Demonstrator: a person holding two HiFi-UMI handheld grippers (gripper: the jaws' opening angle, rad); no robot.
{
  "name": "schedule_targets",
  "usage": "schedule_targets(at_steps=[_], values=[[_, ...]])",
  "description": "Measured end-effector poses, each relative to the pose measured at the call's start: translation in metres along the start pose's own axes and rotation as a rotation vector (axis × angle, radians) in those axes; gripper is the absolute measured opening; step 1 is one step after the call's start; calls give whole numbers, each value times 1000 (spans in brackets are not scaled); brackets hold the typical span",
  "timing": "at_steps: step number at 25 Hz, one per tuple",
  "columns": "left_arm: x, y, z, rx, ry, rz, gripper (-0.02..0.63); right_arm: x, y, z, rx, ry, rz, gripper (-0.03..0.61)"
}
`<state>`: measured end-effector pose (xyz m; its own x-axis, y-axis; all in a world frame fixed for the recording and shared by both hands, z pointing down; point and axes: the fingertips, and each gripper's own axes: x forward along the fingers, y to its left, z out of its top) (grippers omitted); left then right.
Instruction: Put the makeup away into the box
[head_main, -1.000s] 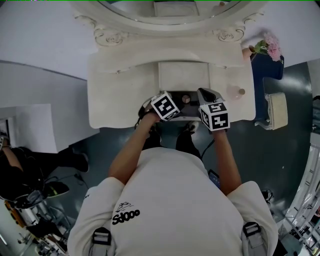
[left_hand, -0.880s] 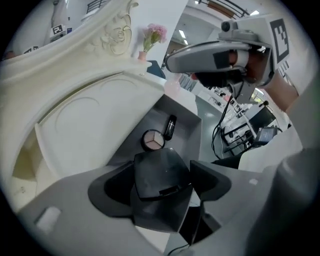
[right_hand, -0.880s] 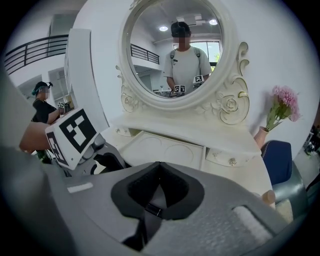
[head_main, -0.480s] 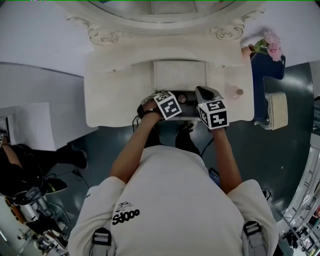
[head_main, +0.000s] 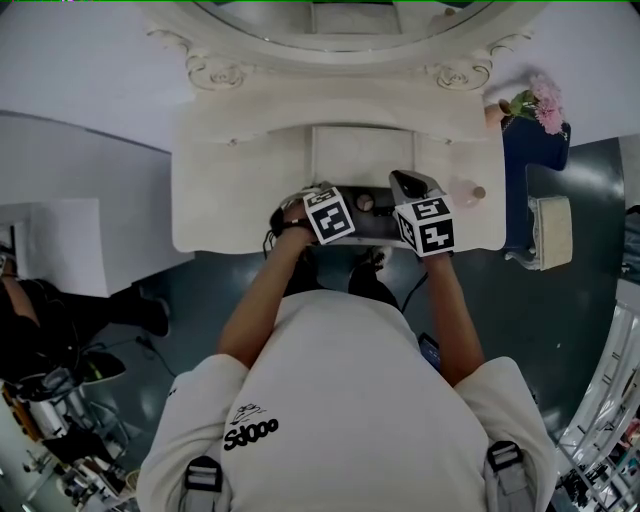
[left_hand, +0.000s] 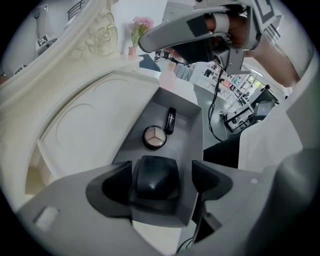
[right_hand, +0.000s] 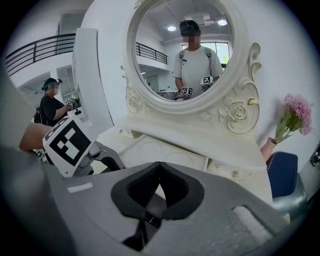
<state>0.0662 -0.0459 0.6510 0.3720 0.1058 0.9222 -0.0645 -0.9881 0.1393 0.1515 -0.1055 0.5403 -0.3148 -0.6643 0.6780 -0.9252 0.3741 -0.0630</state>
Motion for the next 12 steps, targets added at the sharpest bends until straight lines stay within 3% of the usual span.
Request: schedule_targets(at_steps=[4, 7, 12], values=[[-4, -10, -1, -14, -20, -64, 425, 2, 1, 12, -13, -16, 0, 2], [-23, -5, 8, -69, -120, -96, 408, 1, -2, 25, -25, -37, -6, 3], [-90, 40, 29, -136, -340, 15, 317, -2, -6, 60, -66, -93, -20, 2]])
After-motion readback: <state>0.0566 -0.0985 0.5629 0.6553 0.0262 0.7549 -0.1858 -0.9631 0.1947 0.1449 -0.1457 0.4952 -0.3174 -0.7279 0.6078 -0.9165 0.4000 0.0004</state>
